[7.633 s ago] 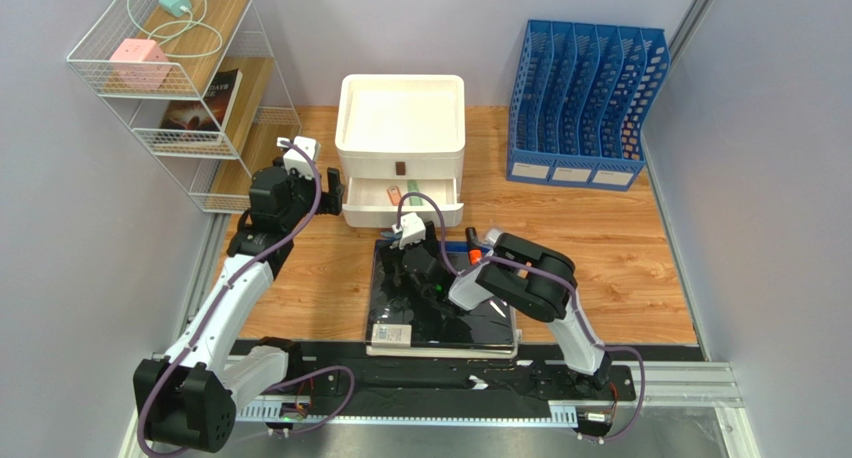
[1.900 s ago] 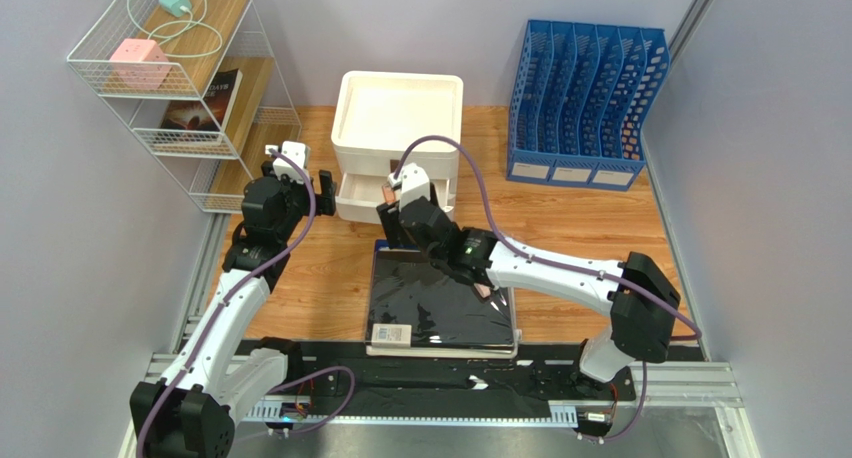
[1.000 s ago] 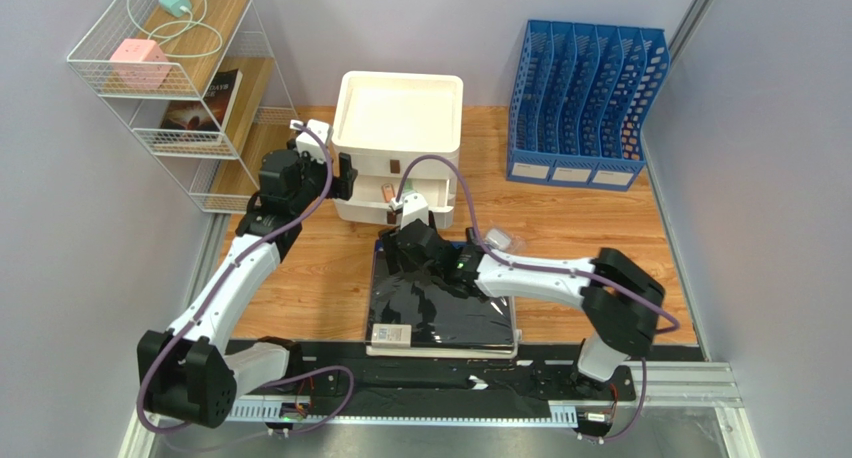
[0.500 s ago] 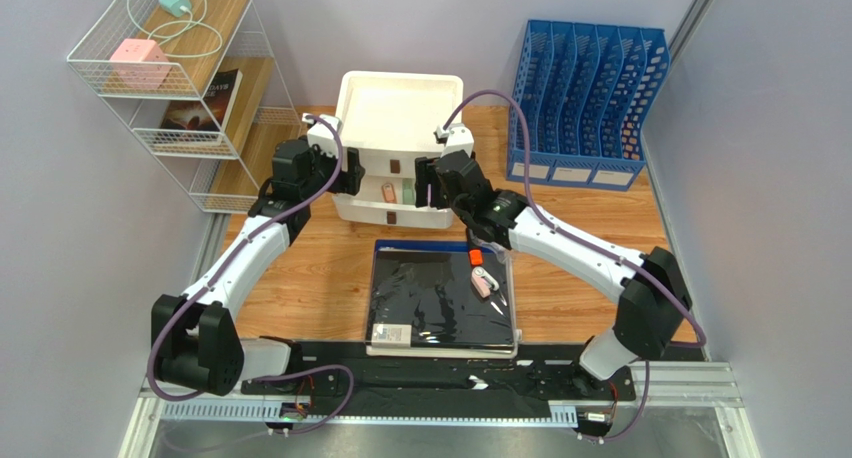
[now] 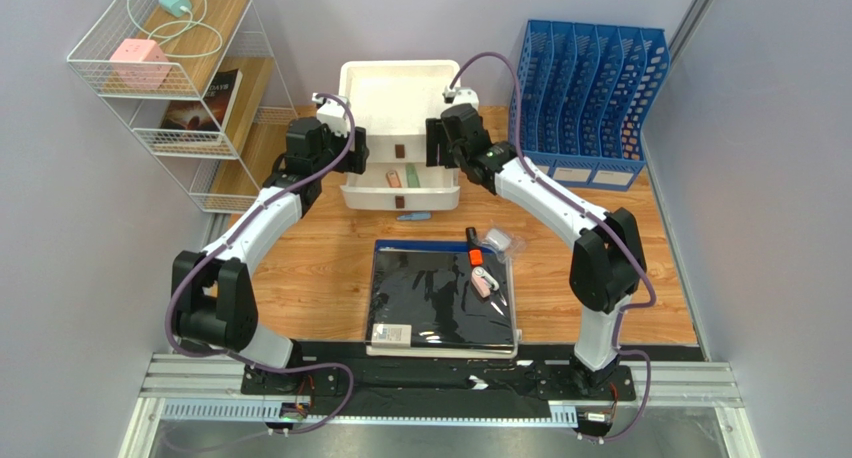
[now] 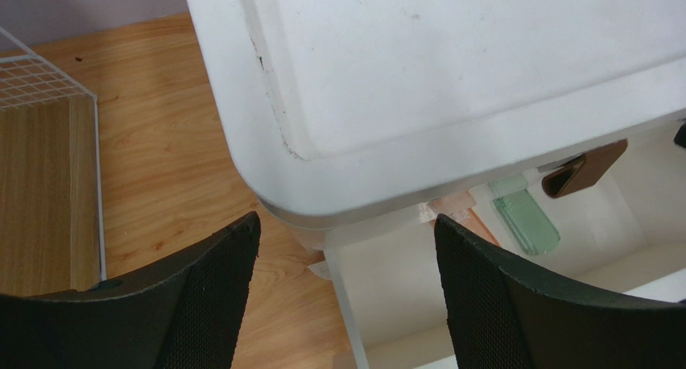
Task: Organize the desk
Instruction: Pick up the stationery from the center of the board.
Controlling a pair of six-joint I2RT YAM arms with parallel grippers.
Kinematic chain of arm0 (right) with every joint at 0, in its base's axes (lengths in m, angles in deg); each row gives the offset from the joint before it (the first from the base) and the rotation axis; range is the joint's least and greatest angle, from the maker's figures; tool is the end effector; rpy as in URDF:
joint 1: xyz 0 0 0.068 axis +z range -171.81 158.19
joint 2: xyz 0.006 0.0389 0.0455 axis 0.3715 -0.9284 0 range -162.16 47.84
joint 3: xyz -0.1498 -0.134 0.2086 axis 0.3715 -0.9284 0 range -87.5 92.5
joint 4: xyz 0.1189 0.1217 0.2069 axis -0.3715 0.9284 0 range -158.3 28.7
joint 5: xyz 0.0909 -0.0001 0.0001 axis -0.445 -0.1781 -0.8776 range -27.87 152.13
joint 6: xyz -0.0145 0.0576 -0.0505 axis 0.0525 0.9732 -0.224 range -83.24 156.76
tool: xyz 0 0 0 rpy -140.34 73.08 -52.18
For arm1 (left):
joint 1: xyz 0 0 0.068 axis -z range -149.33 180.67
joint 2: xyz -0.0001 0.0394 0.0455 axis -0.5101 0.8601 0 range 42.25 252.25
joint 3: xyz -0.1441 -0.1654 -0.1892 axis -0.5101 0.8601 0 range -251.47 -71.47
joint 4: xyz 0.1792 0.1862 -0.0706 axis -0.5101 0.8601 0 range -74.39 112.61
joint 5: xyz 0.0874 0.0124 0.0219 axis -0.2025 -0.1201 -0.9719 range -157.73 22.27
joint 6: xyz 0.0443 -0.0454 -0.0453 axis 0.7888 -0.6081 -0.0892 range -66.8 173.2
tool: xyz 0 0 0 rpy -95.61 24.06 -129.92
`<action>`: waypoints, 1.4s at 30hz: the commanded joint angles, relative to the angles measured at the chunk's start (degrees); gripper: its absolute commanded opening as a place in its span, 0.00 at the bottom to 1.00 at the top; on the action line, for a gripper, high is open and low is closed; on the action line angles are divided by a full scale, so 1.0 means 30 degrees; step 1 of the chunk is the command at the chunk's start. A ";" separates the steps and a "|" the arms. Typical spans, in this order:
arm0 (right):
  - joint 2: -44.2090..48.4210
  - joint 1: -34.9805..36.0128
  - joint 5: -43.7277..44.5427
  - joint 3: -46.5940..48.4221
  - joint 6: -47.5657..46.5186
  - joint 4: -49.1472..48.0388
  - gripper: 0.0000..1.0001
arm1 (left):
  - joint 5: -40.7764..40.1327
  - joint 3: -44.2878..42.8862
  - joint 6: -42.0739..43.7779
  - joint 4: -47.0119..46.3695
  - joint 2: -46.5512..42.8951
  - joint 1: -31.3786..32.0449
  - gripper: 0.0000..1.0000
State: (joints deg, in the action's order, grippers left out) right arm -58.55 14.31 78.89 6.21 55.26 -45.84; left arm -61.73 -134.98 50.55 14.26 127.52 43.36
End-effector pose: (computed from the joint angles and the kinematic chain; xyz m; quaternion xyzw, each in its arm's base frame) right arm 0.3917 0.2621 0.3074 -0.0681 0.8780 0.0942 0.4643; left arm 0.3735 -0.0913 0.3073 0.1015 0.8143 -0.1186 0.5590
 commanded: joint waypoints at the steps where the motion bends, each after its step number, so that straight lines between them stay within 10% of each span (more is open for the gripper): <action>1: -0.2379 -0.0848 -0.0370 0.4322 -0.0687 0.0626 0.72 | -0.0886 -0.2117 0.0035 -0.0549 0.1309 0.0077 0.84; 8: -0.2898 -0.0879 -0.0515 0.6766 -0.0133 0.2535 0.71 | -0.1677 -0.3088 0.0269 0.0035 0.2016 0.0048 0.84; 18: 0.5257 0.5588 0.3056 -0.5363 0.1037 -0.2154 0.77 | 0.1072 -0.0779 -0.0258 0.4135 -0.5947 -0.1300 0.87; 27: 0.2126 0.7440 0.4110 -0.8614 -0.0975 -0.6804 0.79 | 0.2540 0.5547 0.0152 0.2121 -1.0203 -0.1300 0.87; 42: -0.1039 0.6128 0.3852 -0.9821 -0.7486 -1.3901 0.80 | 0.2454 0.7047 0.0387 -0.0050 -0.9118 -0.1329 0.86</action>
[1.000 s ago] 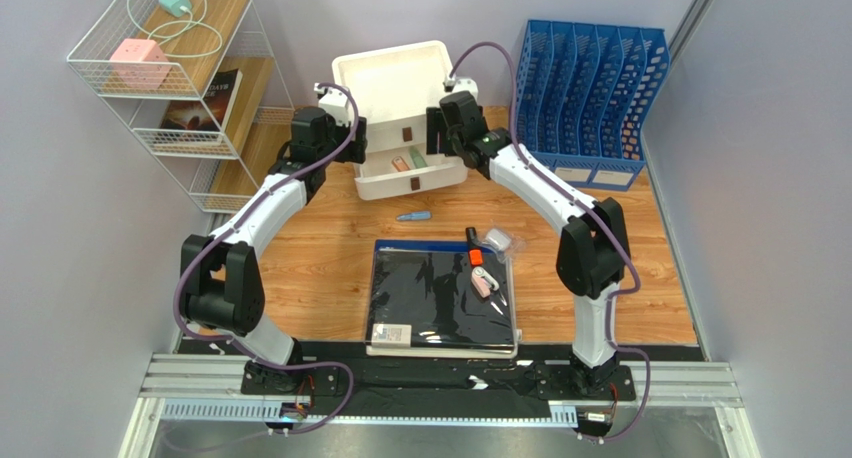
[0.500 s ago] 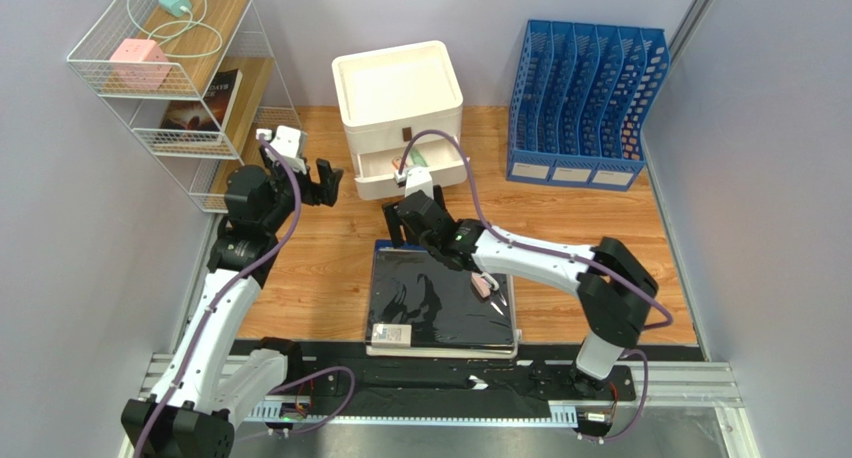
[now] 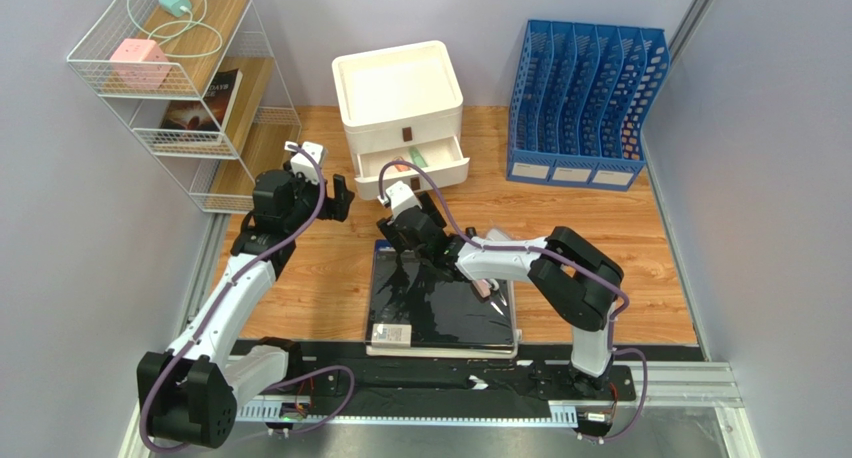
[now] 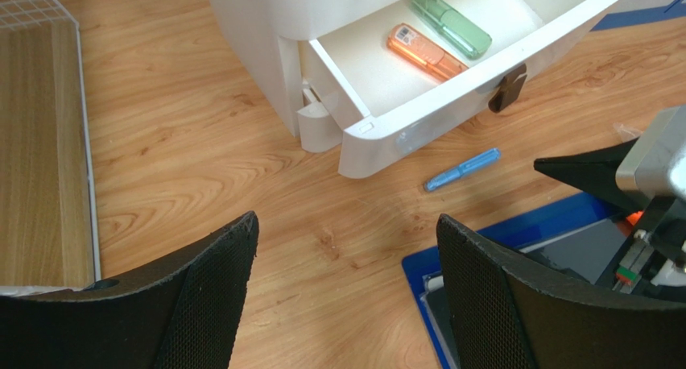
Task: Organize the desk
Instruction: Pick up the stationery from the center of the board.
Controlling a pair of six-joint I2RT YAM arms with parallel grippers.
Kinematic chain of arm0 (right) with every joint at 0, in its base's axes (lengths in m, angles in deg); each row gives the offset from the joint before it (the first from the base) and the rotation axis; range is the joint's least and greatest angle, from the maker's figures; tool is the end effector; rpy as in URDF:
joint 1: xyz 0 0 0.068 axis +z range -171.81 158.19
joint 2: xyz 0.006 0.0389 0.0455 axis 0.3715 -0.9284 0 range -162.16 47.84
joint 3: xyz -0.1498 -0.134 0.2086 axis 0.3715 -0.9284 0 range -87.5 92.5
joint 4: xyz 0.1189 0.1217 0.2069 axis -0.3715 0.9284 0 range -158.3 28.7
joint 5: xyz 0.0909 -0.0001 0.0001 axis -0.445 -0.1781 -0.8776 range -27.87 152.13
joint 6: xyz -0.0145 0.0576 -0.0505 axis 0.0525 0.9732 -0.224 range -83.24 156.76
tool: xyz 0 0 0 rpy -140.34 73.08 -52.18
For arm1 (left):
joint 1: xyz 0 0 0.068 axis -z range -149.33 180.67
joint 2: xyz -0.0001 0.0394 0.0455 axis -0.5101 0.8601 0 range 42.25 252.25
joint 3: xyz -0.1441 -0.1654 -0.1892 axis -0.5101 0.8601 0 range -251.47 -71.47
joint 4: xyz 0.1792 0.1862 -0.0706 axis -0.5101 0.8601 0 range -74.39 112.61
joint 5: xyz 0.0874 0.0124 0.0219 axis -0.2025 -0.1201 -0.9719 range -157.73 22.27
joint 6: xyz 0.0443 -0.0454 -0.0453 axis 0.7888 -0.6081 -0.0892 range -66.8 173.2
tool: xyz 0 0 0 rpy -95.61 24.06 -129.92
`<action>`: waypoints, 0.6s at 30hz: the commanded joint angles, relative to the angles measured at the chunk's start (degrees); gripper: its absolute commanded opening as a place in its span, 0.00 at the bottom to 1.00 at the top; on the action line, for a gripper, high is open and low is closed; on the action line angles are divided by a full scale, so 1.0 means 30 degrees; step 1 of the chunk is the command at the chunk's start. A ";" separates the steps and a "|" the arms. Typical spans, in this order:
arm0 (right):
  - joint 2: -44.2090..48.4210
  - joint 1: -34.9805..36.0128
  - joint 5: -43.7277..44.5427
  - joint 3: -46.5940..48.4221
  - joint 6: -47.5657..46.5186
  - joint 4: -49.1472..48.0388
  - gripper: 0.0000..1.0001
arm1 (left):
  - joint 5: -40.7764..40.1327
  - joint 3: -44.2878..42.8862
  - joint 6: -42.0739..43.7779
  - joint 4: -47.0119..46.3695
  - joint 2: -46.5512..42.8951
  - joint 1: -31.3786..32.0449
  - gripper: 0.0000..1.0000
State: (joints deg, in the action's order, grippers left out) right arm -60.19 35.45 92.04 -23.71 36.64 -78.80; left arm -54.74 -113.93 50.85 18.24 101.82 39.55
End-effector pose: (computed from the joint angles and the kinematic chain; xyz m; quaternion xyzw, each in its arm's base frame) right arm 0.2653 0.3512 0.1752 -0.3023 0.8058 0.0180 0.5089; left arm 0.2611 -0.0560 0.2924 0.1112 0.8076 -0.1480 0.5599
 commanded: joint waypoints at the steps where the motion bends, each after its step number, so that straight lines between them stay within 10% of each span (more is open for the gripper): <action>1: -0.0582 -0.1153 -0.1088 0.0211 -0.1307 -0.2973 0.80 | 0.0064 0.0031 0.0256 -0.1347 -0.0608 -0.0061 0.86; 18: -0.1841 -0.2766 -0.5428 0.0826 -0.0106 -0.2623 0.79 | -0.0611 0.0148 0.0314 -0.1639 -0.0961 -0.0061 0.86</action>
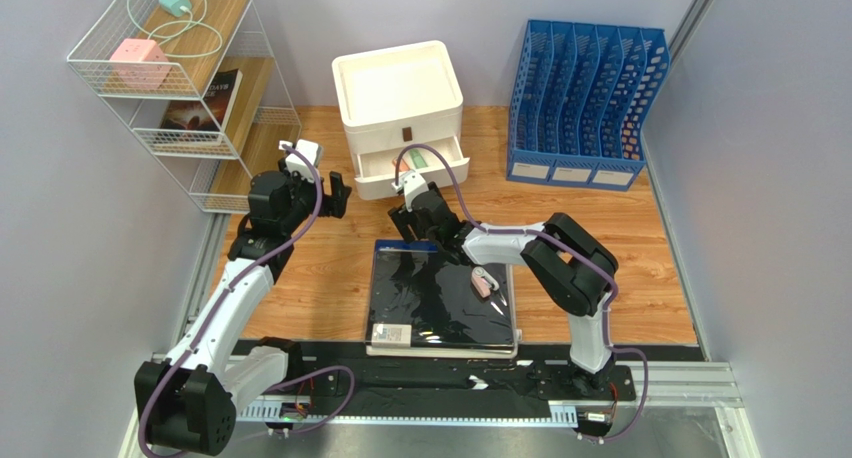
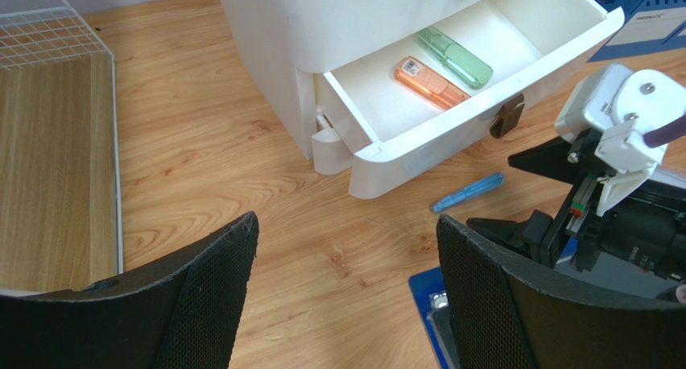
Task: Organize the desk
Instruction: Pick up the stationery from the center of the board.
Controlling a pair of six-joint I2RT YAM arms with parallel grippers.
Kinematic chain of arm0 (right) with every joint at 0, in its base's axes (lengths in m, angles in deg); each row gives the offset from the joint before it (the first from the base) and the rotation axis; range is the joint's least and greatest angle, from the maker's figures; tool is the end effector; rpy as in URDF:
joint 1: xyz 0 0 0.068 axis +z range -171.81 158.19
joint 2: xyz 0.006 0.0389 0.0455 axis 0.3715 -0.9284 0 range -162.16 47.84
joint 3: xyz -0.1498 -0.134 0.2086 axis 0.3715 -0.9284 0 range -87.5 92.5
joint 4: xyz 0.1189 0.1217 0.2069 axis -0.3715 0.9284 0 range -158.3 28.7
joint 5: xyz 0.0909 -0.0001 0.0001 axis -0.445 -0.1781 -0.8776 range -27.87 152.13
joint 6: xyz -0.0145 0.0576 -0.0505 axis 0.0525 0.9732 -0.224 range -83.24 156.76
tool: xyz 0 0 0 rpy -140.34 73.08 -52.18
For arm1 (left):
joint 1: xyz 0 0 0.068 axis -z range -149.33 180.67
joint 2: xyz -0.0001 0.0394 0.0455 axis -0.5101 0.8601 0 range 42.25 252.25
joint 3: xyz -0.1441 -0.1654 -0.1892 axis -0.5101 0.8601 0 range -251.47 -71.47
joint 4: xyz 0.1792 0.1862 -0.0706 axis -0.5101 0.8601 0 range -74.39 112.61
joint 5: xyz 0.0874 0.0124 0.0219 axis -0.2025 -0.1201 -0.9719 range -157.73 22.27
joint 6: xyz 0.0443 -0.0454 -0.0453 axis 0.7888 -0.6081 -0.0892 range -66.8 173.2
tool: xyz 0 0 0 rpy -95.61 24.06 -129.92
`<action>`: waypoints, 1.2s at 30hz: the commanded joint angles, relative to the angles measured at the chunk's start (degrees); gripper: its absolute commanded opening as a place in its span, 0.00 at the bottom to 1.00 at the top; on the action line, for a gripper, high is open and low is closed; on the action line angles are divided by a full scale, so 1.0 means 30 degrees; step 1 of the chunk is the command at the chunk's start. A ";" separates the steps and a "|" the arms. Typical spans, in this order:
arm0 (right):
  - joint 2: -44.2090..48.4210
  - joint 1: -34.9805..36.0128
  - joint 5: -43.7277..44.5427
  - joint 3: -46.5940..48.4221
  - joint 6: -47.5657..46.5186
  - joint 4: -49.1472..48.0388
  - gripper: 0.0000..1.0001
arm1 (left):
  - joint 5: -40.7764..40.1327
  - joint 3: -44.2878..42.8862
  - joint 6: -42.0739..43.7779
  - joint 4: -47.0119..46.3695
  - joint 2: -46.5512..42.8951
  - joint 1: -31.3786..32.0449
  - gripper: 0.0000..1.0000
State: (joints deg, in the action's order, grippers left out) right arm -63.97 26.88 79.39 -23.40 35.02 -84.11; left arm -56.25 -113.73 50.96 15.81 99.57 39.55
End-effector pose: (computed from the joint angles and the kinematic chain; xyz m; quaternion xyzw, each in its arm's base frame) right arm 0.3153 0.3289 0.1561 -0.3023 0.8130 0.0709 0.4926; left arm 0.2561 -0.0535 0.3061 0.1064 0.7859 -0.1376 0.5933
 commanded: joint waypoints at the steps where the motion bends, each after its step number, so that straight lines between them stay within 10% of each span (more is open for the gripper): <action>1: -0.0669 0.0119 -0.1385 0.0725 0.0984 -0.0910 0.79 | -0.0137 0.0083 0.0278 -0.0831 -0.0268 -0.0061 0.86; 36: -0.1871 -0.1199 -0.3641 0.3597 0.1778 0.3983 0.79 | -0.0166 0.0171 0.0337 -0.0743 -0.0795 -0.0091 0.86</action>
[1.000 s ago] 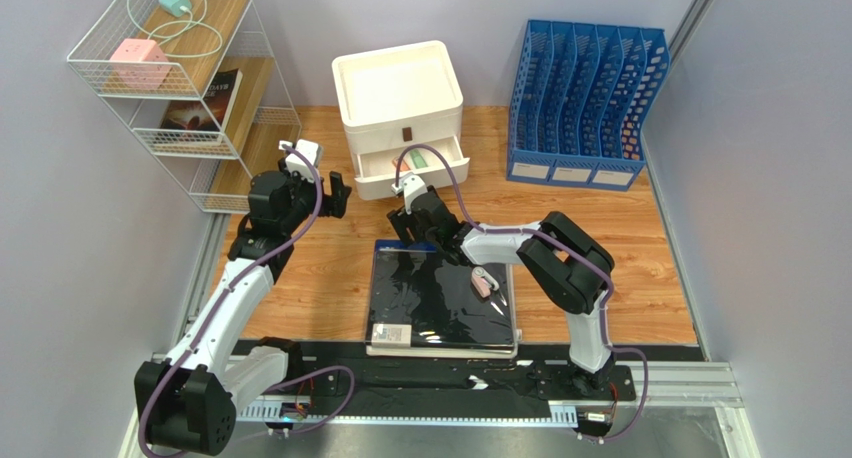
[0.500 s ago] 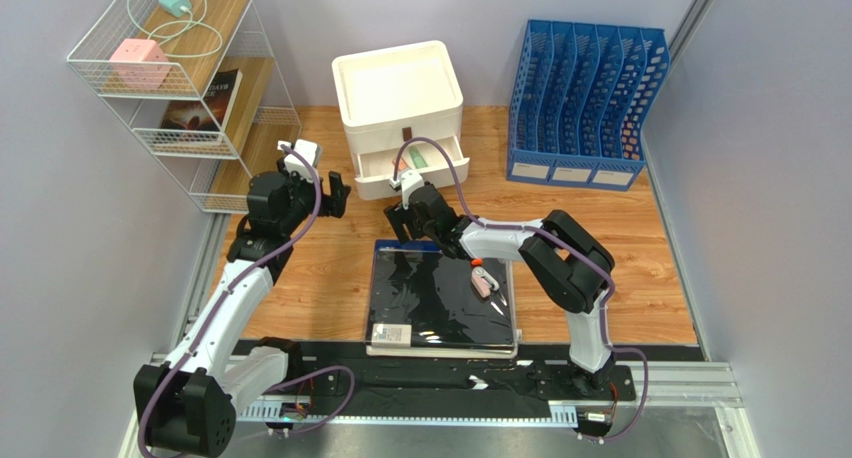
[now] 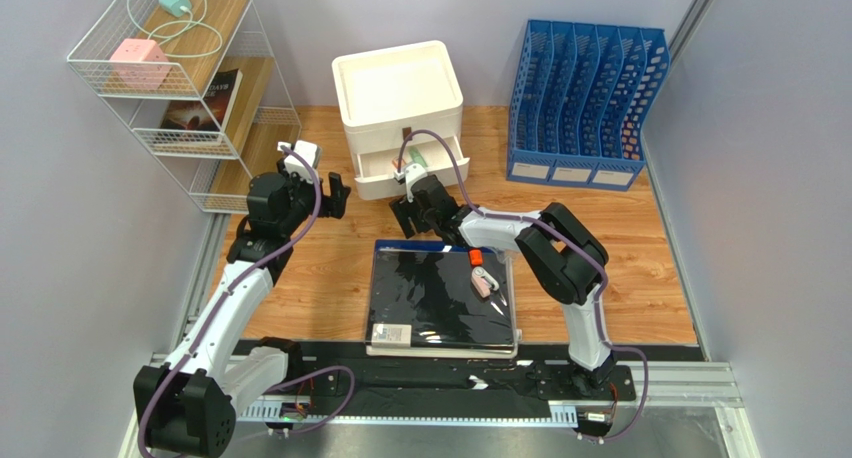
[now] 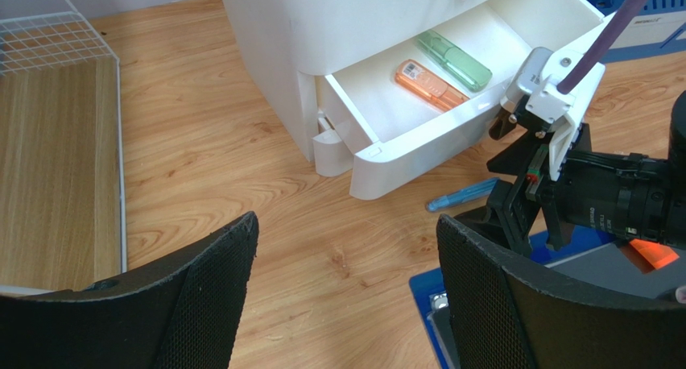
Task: Organize the desk
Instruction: Pick up the stationery from the center of the board.
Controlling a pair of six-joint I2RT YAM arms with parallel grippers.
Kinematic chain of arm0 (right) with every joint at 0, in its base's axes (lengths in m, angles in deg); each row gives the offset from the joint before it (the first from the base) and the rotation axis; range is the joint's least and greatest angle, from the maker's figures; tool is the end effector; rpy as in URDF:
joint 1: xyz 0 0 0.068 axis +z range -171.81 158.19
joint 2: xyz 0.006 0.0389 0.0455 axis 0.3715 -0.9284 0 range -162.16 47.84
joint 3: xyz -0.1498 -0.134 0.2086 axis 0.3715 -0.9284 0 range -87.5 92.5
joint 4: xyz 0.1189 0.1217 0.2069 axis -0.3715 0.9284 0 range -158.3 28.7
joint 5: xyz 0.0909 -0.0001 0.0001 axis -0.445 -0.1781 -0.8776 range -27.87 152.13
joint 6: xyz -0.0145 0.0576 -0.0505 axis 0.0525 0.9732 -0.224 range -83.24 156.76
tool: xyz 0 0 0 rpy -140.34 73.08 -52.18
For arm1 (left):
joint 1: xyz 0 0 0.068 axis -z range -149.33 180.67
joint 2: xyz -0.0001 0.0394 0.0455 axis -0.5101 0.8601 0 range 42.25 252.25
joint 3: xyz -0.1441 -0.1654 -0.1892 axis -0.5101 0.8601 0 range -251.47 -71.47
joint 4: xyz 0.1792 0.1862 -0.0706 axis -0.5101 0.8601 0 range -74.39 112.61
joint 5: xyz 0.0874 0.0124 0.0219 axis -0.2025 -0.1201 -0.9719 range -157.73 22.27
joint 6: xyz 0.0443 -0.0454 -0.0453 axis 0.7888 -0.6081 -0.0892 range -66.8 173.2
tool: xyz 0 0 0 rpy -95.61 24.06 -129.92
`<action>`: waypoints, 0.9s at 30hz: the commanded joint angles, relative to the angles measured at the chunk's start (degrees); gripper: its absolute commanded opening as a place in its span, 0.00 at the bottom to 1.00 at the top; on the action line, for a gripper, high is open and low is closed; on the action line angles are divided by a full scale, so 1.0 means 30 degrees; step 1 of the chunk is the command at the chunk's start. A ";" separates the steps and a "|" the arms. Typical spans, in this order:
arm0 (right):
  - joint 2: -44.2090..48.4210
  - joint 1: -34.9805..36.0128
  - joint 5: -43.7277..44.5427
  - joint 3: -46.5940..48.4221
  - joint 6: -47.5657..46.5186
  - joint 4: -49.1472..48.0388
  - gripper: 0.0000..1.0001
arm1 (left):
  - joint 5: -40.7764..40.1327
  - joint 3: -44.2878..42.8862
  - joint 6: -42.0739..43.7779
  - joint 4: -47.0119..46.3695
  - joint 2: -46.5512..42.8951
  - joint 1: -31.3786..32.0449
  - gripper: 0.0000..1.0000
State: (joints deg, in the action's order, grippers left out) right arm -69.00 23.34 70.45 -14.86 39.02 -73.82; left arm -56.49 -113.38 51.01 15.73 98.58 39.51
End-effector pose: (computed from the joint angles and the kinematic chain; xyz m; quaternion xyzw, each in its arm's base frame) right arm 0.3444 0.3326 0.1446 -0.2994 0.8483 0.1138 0.4217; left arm 0.2527 -0.0525 0.3080 0.1054 0.7823 -0.1356 0.5987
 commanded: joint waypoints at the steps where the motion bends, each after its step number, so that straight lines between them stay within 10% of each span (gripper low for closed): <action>1: -0.0166 -0.0019 -0.0779 0.0573 0.0592 0.0464 0.79 | -0.0115 0.0083 0.0322 -0.0714 -0.0497 -0.0076 0.86; 27: 0.0214 0.0977 0.0477 -0.0717 0.1559 -0.0619 0.44 | 0.0030 0.0230 0.0381 -0.0656 -0.0879 -0.0076 0.86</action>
State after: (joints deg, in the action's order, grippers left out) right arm -68.95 26.18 68.70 -17.68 42.80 -74.89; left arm -56.73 -113.34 51.01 15.73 96.99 39.51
